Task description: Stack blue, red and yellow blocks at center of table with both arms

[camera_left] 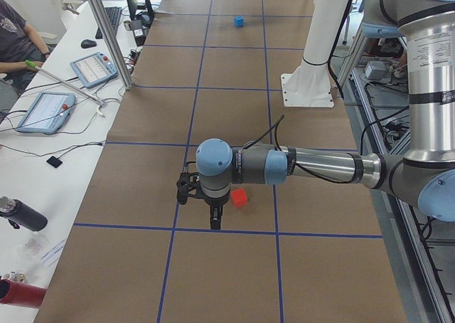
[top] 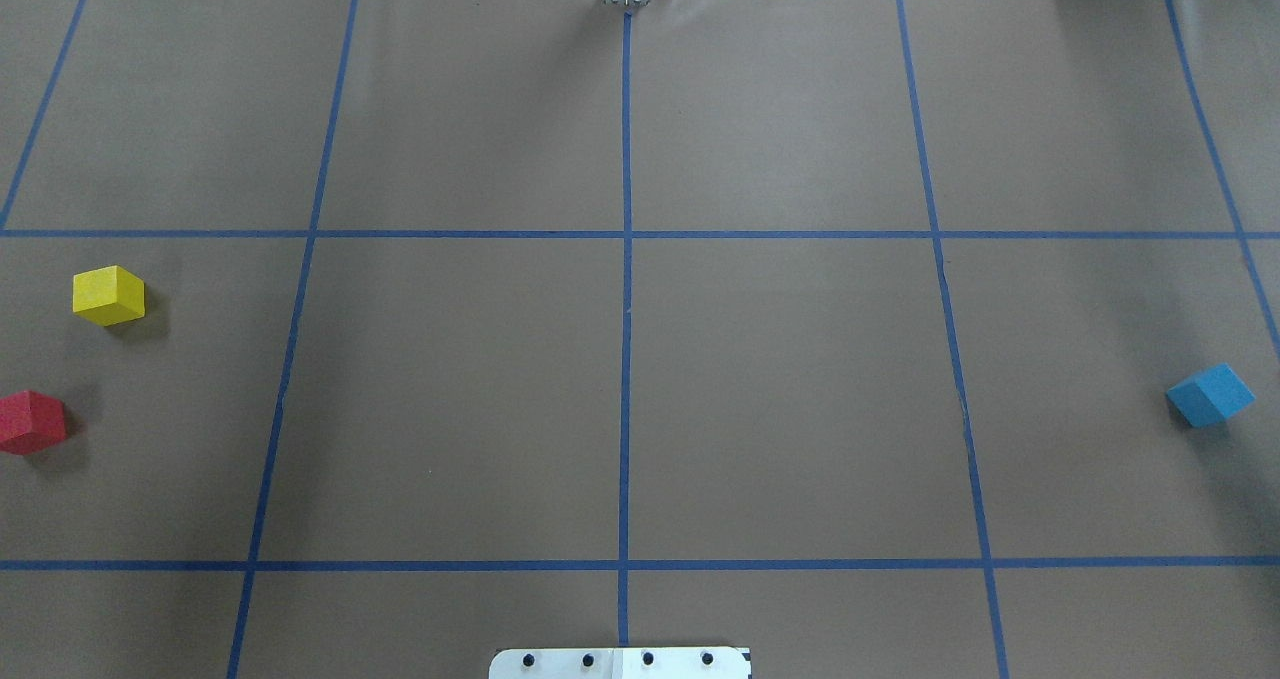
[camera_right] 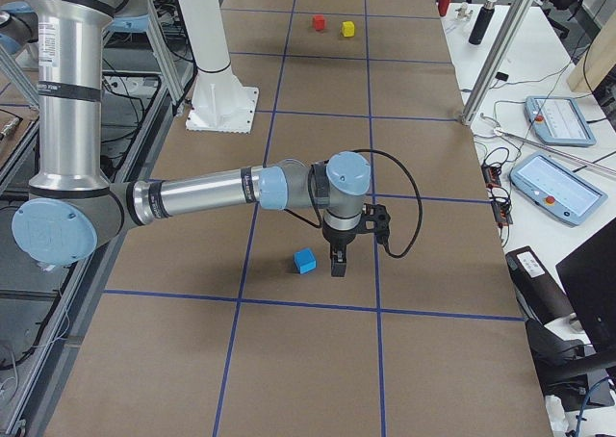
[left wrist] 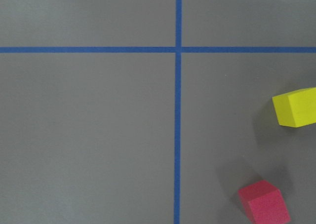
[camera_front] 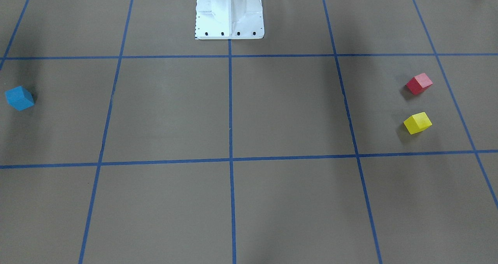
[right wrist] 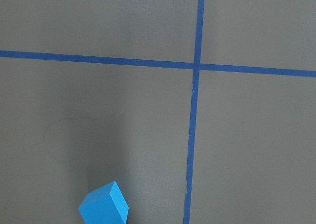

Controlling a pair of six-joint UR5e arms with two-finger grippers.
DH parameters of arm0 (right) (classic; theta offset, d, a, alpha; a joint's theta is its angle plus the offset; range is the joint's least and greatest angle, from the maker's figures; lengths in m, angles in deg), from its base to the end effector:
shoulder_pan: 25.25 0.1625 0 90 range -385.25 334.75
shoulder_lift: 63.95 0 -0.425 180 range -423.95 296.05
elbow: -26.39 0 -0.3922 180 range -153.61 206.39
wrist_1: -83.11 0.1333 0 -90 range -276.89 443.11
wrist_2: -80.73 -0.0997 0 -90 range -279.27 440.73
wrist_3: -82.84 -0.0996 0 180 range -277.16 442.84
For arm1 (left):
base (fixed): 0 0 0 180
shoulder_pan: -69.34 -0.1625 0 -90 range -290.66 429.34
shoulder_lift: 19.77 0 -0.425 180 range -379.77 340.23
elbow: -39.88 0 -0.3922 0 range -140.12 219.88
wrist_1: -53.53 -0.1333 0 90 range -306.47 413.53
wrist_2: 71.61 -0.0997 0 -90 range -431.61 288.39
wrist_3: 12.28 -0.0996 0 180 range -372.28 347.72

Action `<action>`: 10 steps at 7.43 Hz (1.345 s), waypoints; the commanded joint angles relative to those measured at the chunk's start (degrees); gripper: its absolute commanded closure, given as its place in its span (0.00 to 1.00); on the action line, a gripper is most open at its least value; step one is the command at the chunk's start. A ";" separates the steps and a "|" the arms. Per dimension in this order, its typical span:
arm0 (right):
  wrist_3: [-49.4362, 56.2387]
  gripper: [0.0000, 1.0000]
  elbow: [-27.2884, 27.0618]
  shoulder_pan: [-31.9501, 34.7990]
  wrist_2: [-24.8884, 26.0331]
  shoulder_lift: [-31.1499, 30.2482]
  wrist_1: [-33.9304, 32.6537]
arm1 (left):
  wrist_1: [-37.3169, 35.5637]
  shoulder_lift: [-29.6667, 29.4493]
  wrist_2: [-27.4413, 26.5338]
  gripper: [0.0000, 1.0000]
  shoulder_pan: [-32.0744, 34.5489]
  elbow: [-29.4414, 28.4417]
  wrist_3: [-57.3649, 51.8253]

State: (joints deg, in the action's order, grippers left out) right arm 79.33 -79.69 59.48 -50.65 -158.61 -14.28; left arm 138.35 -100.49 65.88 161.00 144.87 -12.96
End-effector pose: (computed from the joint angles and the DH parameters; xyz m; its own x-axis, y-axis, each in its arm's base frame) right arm 0.0254 -0.4589 0.5760 0.7471 -0.0542 0.6625 0.0460 0.9985 0.0298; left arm -0.0721 -0.4201 0.6093 0.6759 -0.0009 -0.7370 0.0209 0.9996 0.0180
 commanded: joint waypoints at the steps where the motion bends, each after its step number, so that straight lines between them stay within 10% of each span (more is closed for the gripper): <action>1: 0.00 0.01 -0.10 0.00 -0.01 0.00 0.00 | 0.07 0.04 -0.02 0.00 0.00 0.39 -0.03; 10: -0.35 0.01 -0.10 -0.61 -2.82 -0.17 0.00 | 1.04 -0.22 0.59 0.01 -0.17 0.56 0.41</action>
State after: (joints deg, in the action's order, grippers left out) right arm 79.06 -79.76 59.11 -52.33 -158.66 -14.28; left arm 139.11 -100.25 66.18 160.90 145.05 -12.58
